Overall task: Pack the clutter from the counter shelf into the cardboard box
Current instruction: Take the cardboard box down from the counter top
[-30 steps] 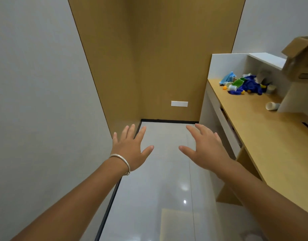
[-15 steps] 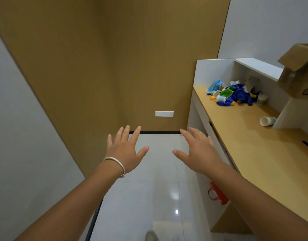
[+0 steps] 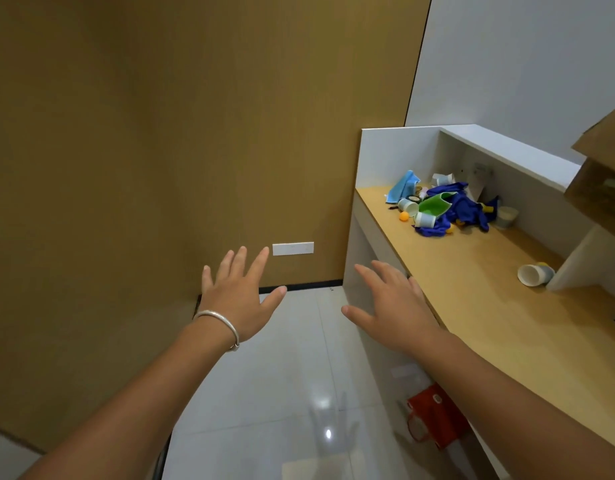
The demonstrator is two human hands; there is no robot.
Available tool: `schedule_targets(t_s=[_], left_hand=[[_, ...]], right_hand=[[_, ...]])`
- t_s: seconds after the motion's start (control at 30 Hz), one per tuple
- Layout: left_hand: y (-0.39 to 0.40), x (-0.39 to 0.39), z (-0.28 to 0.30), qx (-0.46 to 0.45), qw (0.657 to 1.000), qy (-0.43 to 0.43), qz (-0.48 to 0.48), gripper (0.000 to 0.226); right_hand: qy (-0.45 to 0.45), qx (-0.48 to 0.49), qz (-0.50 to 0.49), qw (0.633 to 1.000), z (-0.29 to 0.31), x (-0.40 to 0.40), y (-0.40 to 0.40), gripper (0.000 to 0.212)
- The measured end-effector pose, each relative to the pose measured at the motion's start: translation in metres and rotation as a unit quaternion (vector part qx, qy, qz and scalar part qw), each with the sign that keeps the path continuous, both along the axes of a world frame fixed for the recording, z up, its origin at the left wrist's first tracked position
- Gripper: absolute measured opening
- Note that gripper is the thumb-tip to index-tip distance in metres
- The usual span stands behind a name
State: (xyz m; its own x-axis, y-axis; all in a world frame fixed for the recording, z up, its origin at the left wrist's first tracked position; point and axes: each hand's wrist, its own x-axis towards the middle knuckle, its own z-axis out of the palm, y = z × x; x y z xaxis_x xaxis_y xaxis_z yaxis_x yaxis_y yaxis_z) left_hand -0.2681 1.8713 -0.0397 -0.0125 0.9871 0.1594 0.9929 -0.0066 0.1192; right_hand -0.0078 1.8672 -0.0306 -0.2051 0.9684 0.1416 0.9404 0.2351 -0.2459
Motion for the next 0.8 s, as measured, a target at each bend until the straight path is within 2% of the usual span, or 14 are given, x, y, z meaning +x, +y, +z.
schedule_targets(t_s=[0.4,0.6,0.8], left_hand=[[0.186,0.045,-0.011,-0.015,0.998,0.009,-0.053,0.074],[0.297,0.111,-0.001,-0.017,0.994,0.030,-0.105,0.074],[0.395,0.206,0.011,-0.001,0.982,0.037,-0.184,0.075]], right_hand=[[0.026,0.018,-0.059,0.998,-0.018,0.051,0.175,0.076],[0.051,0.033,-0.108,0.992,-0.018,0.116,0.271,0.076],[0.060,0.057,-0.180,0.980,-0.012,0.198,0.320,0.074]])
